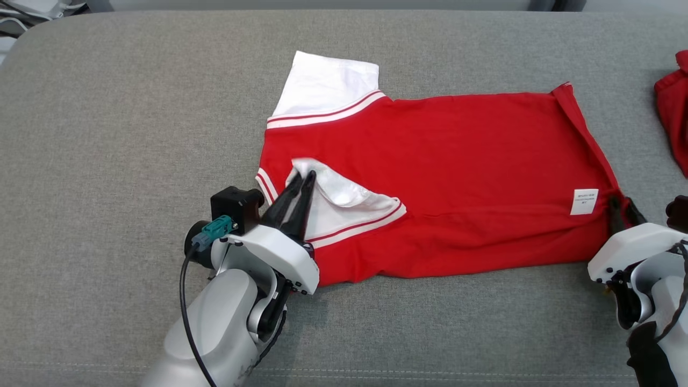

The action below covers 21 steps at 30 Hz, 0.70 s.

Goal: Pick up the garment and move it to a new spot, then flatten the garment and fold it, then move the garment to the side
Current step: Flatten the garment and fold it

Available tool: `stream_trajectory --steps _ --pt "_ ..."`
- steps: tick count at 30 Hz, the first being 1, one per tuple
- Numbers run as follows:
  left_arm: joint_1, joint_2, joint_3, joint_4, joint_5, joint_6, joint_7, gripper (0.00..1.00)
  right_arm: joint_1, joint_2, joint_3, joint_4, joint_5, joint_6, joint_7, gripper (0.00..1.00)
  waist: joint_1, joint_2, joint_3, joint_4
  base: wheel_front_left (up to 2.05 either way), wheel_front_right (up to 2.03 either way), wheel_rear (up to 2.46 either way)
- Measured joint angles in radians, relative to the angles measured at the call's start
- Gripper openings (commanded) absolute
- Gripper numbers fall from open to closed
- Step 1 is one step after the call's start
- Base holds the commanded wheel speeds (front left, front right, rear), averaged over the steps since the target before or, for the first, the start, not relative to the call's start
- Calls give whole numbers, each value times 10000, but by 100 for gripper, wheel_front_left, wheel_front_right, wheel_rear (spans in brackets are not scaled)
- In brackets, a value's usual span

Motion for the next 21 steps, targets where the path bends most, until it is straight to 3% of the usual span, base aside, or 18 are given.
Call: stream_trajectory --steps 5,9,14,21 --pt "16 -25 201 12 280 443 -134 100 97 -40 420 -274 299 0 -809 100 0 0 -276 -12 0 0 0" --pt "392 -8 867 -1026 692 750 -180 100 816 -61 608 -1304 614 0 -955 100 0 0 -536 -35 0 0 0" --pt "2122 46 1235 -1741 692 865 -178 100 2231 -15 261 -3005 640 0 -965 100 0 0 -864 -77 0 0 0" --pt "3641 261 1223 -1929 230 951 318 100 3380 232 -10 -3699 633 0 -966 100 0 0 -1159 -77 0 0 0"
